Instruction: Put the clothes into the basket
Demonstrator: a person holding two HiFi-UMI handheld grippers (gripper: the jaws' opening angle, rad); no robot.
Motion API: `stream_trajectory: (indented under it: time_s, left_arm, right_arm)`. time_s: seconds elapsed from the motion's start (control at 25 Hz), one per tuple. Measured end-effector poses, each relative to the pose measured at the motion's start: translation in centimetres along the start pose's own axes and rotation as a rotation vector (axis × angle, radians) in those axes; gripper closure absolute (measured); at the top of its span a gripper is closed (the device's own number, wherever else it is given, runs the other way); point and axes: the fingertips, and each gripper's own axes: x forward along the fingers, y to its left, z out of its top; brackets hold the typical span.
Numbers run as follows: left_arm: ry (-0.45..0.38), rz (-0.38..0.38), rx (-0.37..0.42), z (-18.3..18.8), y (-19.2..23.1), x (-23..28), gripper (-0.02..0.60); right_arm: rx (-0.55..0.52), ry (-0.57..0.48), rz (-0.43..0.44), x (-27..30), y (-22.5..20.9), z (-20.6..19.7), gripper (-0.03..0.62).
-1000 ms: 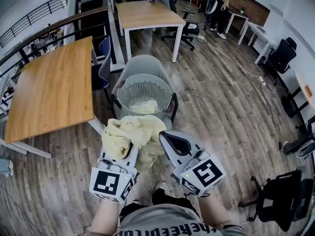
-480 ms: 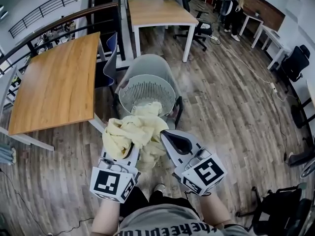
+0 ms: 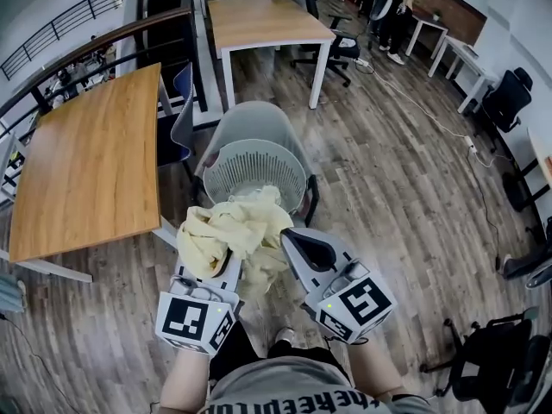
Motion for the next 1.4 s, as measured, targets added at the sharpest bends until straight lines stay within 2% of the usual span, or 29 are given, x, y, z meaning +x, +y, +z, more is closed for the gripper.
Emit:
stream_trajectory:
  time_s: [0.64, 1.04, 1.4]
  left_arm:
    - [0.011, -0.197, 0.012, 2.0, 8.3, 4.7, 0.465]
    - [0.031, -0.312, 0.023, 1.7, 11.7, 6.8, 0.465]
    - [0.039, -0.38, 0.018, 1.3, 13.7, 7.8, 0.465]
  right_arm:
    - [0.028, -0.009, -0.213, 7.8, -1.2, 1.5, 0.585]
    - [0.056, -0.014, -0.339, 11.0, -1.5, 0.8, 0.585]
    - [0.072, -0.005, -0.415, 12.6, -1.1, -0.1, 0.585]
